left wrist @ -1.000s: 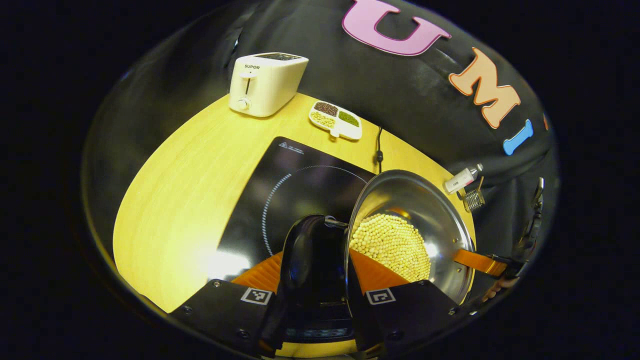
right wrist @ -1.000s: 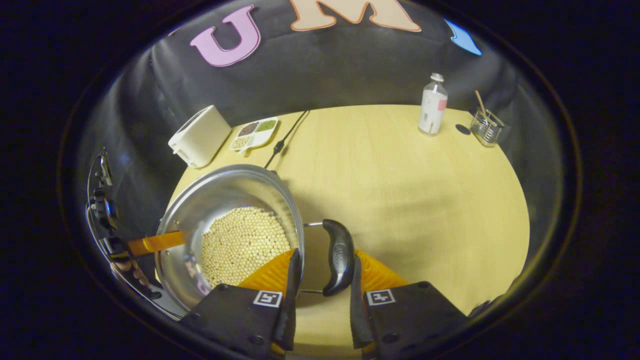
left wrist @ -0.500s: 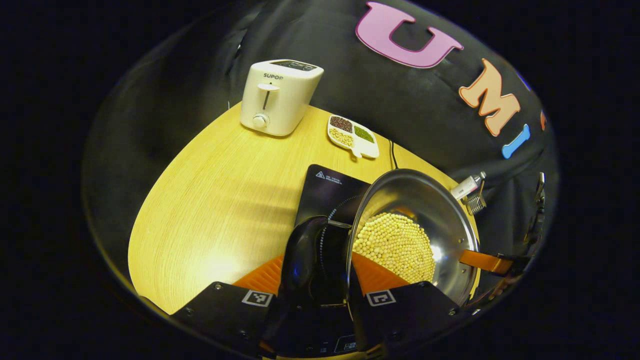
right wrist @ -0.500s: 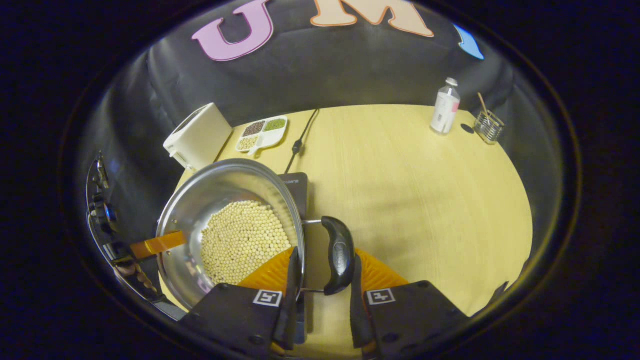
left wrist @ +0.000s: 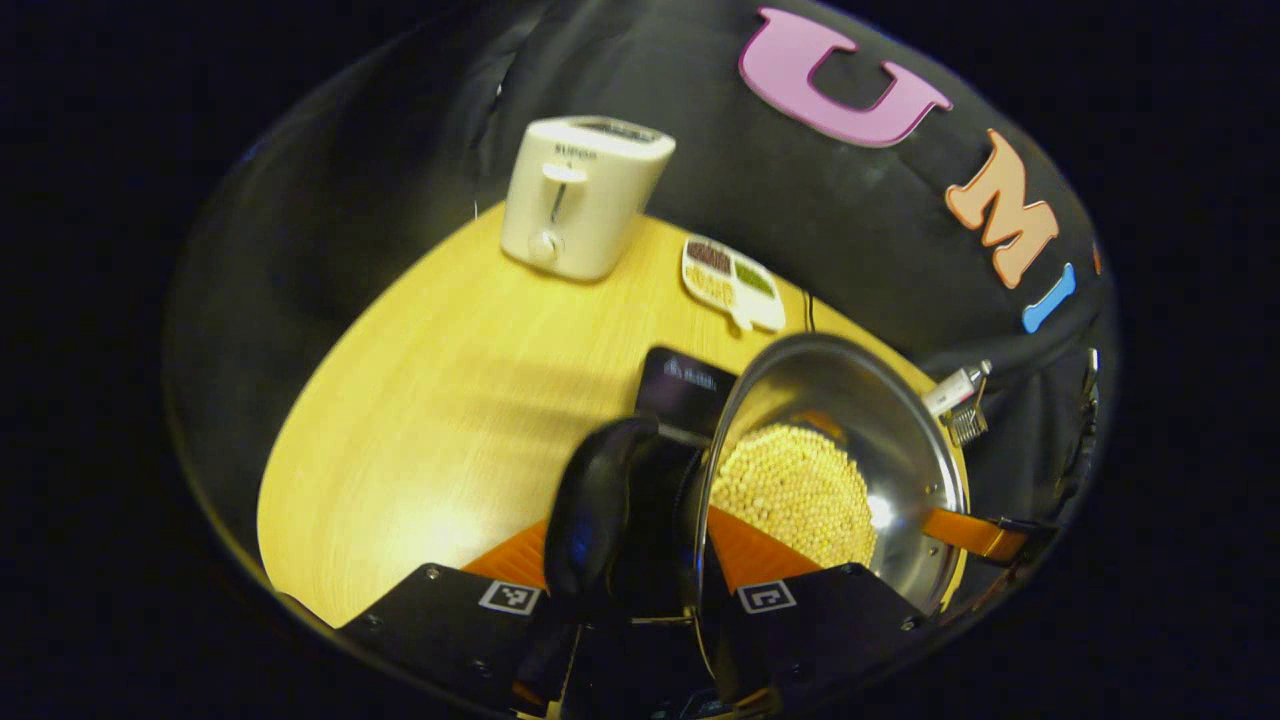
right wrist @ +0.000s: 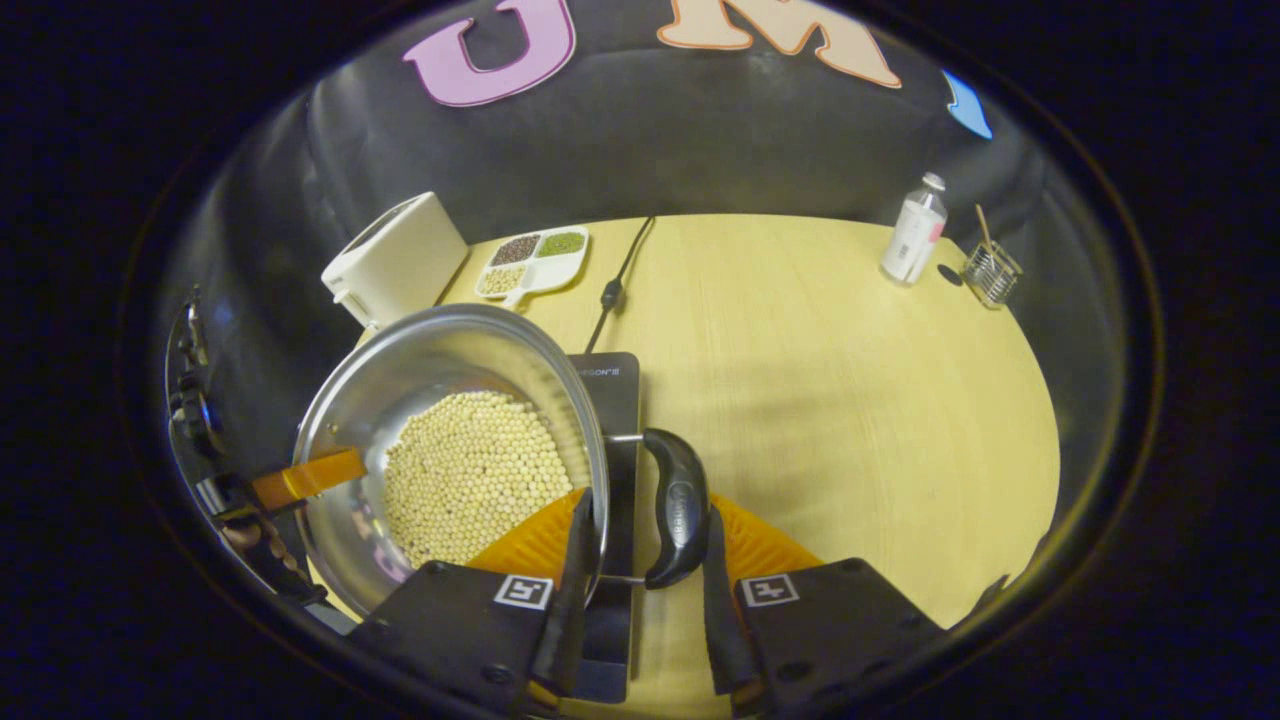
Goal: First push the handle of the pot to place it horizontally, then grasp the pot with both hands and set it on the induction cooktop.
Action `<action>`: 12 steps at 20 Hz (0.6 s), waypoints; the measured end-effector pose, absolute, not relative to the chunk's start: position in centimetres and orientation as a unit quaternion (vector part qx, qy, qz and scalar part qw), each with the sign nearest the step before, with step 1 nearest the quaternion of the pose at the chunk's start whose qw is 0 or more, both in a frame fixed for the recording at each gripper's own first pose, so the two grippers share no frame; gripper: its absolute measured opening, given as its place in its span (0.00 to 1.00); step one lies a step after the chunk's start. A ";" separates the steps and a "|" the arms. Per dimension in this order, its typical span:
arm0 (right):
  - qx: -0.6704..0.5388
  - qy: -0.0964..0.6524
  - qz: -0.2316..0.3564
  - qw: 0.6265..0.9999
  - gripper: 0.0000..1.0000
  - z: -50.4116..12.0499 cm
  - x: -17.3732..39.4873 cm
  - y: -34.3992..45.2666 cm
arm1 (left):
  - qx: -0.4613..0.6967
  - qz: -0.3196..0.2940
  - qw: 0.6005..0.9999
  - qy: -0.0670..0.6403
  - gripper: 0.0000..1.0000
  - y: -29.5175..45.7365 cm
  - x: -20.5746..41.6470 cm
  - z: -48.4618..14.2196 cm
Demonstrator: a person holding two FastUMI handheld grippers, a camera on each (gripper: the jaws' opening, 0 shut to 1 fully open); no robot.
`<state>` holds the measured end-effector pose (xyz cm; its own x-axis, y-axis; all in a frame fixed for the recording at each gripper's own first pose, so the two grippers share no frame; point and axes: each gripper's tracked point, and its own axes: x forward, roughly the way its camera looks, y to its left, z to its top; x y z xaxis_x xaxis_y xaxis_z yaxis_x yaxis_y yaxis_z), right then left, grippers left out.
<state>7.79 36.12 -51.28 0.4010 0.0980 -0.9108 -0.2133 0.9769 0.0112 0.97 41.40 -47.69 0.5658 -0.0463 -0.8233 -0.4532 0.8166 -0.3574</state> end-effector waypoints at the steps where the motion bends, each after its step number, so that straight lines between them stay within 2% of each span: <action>1: -0.056 0.543 0.093 0.833 0.55 -51.3 7.6 36.0 | -0.273 0.130 0.850 0.431 0.62 41.5 1.8 -47.2; 2: -0.062 0.544 0.092 0.832 0.62 -51.2 7.5 35.6 | -0.254 0.133 0.864 0.413 0.65 42.3 2.4 -46.2; 3: -0.065 0.542 0.095 0.833 0.67 -51.1 7.5 35.4 | -0.226 0.136 0.876 0.403 0.62 42.8 2.8 -45.8; 4: -0.066 0.538 0.100 0.835 0.68 -50.9 7.6 35.4 | -0.197 0.140 0.879 0.411 0.59 43.3 2.6 -45.3; 5: -0.067 0.537 0.102 0.835 0.77 -50.8 7.5 35.3 | -0.166 0.147 0.881 0.418 0.63 44.1 2.2 -45.4; 7: -0.069 0.536 0.105 0.835 0.79 -50.7 7.5 35.1 | -0.132 0.158 0.886 0.416 0.89 45.1 2.0 -44.5; 8: -0.071 0.534 0.104 0.836 0.79 -50.5 7.7 35.0 | -0.126 0.161 0.889 0.410 0.91 45.2 1.9 -43.7; 9: -0.070 0.532 0.105 0.837 0.83 -50.4 7.8 34.8 | -0.120 0.165 0.891 0.407 0.91 45.3 1.7 -43.1; 10: -0.069 0.531 0.105 0.838 0.87 -50.2 8.0 34.7 | -0.118 0.167 0.893 0.401 0.95 45.4 1.7 -42.7; 12: -0.065 0.528 0.106 0.840 0.94 -49.8 8.3 34.4 | -0.117 0.172 0.896 0.393 0.89 45.1 1.4 -41.8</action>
<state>8.31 34.42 -49.77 0.4192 0.1090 -0.9014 -0.2463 0.9692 0.0026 1.37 45.09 -41.77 0.6319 0.2168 -0.7441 -0.4009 0.9131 -0.0745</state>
